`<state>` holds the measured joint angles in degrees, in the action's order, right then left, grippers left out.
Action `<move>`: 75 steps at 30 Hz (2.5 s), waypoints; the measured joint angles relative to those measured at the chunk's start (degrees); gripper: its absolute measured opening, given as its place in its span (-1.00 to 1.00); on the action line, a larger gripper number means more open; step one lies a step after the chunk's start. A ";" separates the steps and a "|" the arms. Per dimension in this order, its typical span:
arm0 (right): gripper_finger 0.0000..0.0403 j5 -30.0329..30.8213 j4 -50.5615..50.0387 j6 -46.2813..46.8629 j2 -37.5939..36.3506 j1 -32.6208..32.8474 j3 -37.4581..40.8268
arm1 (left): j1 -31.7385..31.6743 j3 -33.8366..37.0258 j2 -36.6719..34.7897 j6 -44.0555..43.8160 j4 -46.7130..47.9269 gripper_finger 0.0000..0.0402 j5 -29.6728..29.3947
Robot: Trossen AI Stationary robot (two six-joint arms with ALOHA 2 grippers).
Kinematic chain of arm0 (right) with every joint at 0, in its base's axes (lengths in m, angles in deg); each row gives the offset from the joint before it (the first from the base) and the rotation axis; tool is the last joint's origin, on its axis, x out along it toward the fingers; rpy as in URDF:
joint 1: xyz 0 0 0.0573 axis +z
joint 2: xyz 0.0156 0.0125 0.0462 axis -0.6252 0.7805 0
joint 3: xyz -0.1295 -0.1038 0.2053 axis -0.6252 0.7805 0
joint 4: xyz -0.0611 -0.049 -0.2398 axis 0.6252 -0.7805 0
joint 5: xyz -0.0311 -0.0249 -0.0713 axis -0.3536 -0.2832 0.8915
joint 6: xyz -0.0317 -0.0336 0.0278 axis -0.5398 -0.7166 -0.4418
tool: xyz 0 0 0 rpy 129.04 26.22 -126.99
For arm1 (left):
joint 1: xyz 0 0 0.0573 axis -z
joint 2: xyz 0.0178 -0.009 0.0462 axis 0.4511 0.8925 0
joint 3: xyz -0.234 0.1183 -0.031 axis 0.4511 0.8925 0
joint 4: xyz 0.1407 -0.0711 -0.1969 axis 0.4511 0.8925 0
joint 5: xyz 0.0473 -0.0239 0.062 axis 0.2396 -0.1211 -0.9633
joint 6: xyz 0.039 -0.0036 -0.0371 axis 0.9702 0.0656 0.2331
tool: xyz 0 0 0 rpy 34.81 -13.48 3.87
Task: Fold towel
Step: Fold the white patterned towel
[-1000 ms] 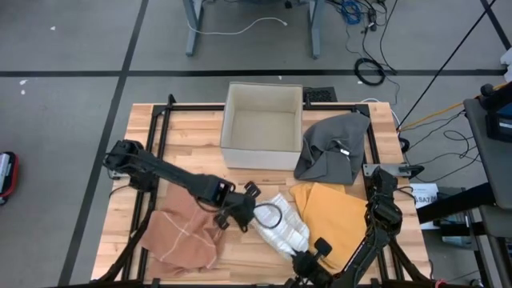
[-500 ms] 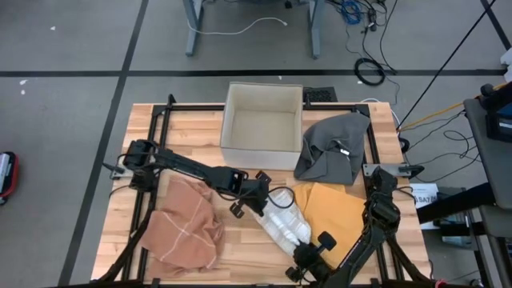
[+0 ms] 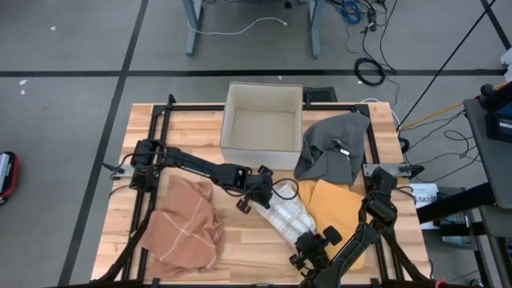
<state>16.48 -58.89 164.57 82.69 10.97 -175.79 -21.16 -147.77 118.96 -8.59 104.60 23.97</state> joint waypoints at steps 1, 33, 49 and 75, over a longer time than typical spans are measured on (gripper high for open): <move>-0.54 -0.09 0.00 0.20 0.00 0.09 0.00 | -0.11 0.00 0.00 -0.36 -0.23 -0.83 -0.18; -0.23 10.04 0.13 3.12 0.00 3.18 0.00 | 0.32 0.11 -2.05 -2.35 1.15 0.05 -17.40; -0.23 20.33 0.86 4.84 0.00 5.17 0.00 | 1.21 0.04 -15.24 -4.80 11.22 0.05 8.42; -0.23 41.71 35.22 -33.68 0.00 4.04 -0.24 | 0.38 12.70 -5.72 -2.29 -15.58 0.05 24.19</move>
<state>58.19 -23.67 130.89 82.69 15.01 -176.03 -20.77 -135.07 113.23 -10.88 89.02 48.17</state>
